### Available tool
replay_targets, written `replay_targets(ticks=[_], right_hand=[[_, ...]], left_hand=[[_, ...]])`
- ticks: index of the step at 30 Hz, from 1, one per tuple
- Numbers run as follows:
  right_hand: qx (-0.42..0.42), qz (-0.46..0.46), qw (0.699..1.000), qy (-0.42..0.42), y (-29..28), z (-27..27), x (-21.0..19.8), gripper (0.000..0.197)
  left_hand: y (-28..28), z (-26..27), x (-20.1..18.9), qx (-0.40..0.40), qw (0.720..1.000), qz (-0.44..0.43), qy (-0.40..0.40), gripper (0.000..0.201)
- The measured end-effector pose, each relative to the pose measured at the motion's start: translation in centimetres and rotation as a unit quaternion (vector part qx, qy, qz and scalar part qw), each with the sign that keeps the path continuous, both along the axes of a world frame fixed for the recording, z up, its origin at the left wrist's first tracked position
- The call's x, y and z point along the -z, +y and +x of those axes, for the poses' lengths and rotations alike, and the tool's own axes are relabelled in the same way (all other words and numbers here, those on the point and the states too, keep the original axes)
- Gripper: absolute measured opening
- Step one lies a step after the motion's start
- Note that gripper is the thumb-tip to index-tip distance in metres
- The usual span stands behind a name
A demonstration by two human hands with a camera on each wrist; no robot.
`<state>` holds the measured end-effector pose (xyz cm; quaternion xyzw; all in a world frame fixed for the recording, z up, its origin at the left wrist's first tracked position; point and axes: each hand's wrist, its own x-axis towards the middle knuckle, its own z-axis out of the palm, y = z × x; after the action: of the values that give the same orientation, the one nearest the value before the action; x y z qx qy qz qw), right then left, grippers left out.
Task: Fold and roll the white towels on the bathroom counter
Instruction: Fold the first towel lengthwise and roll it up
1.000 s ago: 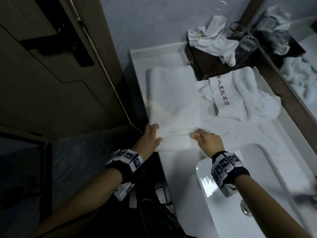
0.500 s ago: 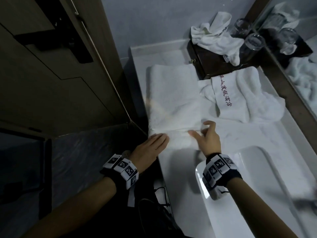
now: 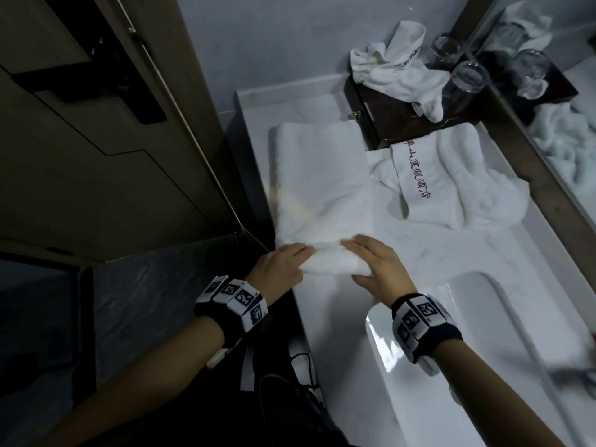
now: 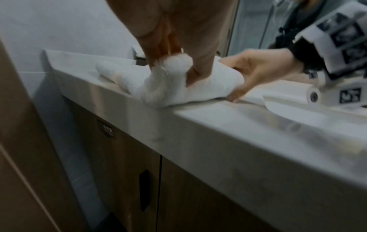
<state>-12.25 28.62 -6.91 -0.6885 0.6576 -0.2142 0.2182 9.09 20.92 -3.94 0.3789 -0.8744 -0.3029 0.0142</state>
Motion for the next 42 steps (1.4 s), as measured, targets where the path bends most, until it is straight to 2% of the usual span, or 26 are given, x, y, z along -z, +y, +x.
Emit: replay_targets(ticks=[3,7,10,13,14,16,18,20,25,27,30,32,34,36,37,39,40,42], right_hand=[[0.008,0.024,1.0,-0.003,0.1,-0.2,-0.2,0.061],[0.04,0.126,0.988,-0.084,0.8,-1.4,-1.3,0.062],[0.078,0.199,0.964,-0.158,1.0,-1.9,-2.0,0.058],[0.157,0.218,0.944,-0.192,0.6,-1.6,-1.8,0.053],[0.178,0.218,0.942,-0.182,0.3,-1.5,-1.7,0.052],[0.2,0.22,0.943,-0.15,-0.7,-1.1,-1.4,0.05],[0.217,0.226,0.94,-0.137,-1.9,-0.8,-1.1,0.051],[0.235,0.238,0.933,-0.137,-3.0,-0.6,-0.9,0.056],[0.269,0.228,0.925,-0.141,-4.1,0.1,-0.6,0.053],[0.271,0.198,0.935,-0.115,-3.9,0.7,-0.6,0.05],[0.246,0.062,0.966,-0.046,-3.1,1.2,-0.7,0.049],[0.195,-0.019,0.98,-0.019,-2.5,1.1,-1.0,0.04],[0.104,-0.022,0.994,0.008,-2.0,0.6,-1.0,0.038],[0.037,0.04,0.998,0.038,-1.8,0.0,-0.8,0.06],[0.026,0.067,0.996,0.053,-1.8,-0.2,-0.7,0.069],[0.027,0.069,0.995,0.062,-2.3,-0.3,-0.6,0.072],[0.032,0.057,0.997,0.042,-2.6,-0.5,-0.6,0.069],[0.059,0.054,0.996,-0.043,-3.2,-0.9,-1.1,0.064]], left_hand=[[-1.0,0.6,-0.1,-0.018,0.998,0.064,0.004,0.049],[-1.0,1.4,0.5,0.003,0.996,0.084,-0.033,0.048],[-0.9,2.3,0.9,-0.014,0.988,0.151,0.0,0.047],[-0.7,2.7,1.0,-0.014,0.982,0.183,0.048,0.052],[-0.5,2.8,1.1,0.008,0.988,0.142,0.064,0.051],[-0.1,2.7,1.2,0.068,0.995,-0.032,0.073,0.049],[0.3,2.6,1.1,0.096,0.979,-0.163,0.078,0.041],[0.4,2.3,1.2,0.124,0.959,-0.247,0.064,0.04],[0.9,2.0,2.0,0.136,0.948,-0.286,-0.037,0.043],[0.9,1.7,2.3,0.136,0.937,-0.317,-0.059,0.038],[0.7,0.9,2.0,0.119,0.929,-0.341,-0.082,0.041],[0.5,0.6,1.7,0.122,0.927,-0.341,-0.094,0.042],[0.3,0.5,1.5,0.127,0.934,-0.322,-0.085,0.034],[-0.3,0.2,0.5,0.094,0.954,-0.275,-0.074,0.04],[-0.8,0.1,0.2,0.069,0.968,-0.235,-0.062,0.048],[-2.0,0.3,0.2,0.038,0.996,-0.08,-0.029,0.064],[-2.6,0.6,0.2,0.019,1.0,-0.004,-0.009,0.066],[-3.5,0.9,0.3,-0.024,0.997,0.069,0.031,0.065]])
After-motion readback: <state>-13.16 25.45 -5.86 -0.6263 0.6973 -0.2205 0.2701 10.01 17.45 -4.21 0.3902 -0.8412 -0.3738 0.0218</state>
